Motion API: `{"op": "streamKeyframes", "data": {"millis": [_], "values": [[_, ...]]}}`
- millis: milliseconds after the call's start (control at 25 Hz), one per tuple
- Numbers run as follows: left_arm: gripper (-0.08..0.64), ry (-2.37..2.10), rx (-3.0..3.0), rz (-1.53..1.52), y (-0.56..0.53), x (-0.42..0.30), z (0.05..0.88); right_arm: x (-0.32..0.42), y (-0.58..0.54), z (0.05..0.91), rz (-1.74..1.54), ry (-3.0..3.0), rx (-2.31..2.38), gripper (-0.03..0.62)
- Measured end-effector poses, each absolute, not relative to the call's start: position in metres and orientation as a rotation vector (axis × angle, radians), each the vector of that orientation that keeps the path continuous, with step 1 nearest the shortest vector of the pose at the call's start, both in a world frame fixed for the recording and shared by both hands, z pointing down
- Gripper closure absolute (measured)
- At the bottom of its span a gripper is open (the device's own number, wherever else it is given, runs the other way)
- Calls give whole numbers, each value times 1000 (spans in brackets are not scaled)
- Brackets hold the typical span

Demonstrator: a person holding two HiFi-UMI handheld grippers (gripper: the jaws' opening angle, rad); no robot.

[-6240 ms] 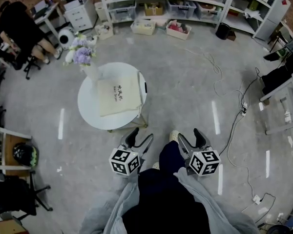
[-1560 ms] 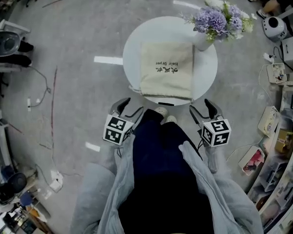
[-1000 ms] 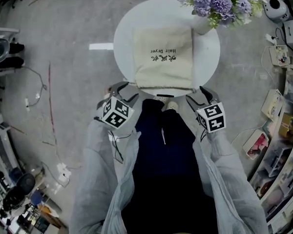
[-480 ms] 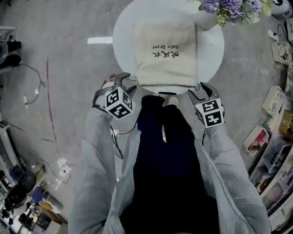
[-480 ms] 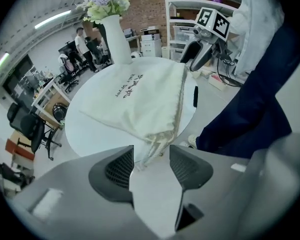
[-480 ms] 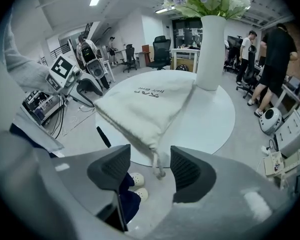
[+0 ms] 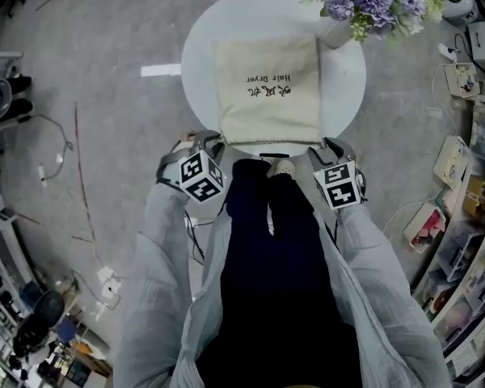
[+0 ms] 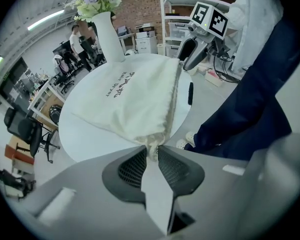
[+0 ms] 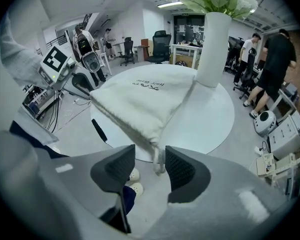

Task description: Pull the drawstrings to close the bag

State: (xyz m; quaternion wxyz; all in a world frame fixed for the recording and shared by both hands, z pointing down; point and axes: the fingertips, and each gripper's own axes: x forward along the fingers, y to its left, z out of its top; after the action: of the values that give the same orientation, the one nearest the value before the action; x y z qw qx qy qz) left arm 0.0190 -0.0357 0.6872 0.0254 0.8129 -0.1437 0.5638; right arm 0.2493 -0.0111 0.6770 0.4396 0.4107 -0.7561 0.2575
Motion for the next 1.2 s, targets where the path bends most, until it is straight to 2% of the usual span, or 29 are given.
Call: {"op": "streamKeyframes", "data": {"millis": [120, 160, 200, 280, 960, 1200], "values": [[483, -479, 2491, 1742, -35, 19, 688, 247, -9, 677, 643, -1867, 1010, 435], [528, -492, 2481, 1747, -35, 17, 689, 247, -9, 677, 640, -1861, 1009, 486], [531, -504, 2470, 1758, -35, 15, 690, 247, -8, 677, 639, -1854, 1011, 532], [531, -524, 2453, 1780, -35, 10, 691, 247, -8, 678, 634, -1841, 1018, 577], [531, -653, 2368, 1817, -40, -16, 684, 249, -1, 676, 523, -1793, 926, 580], [532, -663, 2378, 1842, -42, -20, 679, 251, 1, 676, 380, -1748, 840, 580]]}}
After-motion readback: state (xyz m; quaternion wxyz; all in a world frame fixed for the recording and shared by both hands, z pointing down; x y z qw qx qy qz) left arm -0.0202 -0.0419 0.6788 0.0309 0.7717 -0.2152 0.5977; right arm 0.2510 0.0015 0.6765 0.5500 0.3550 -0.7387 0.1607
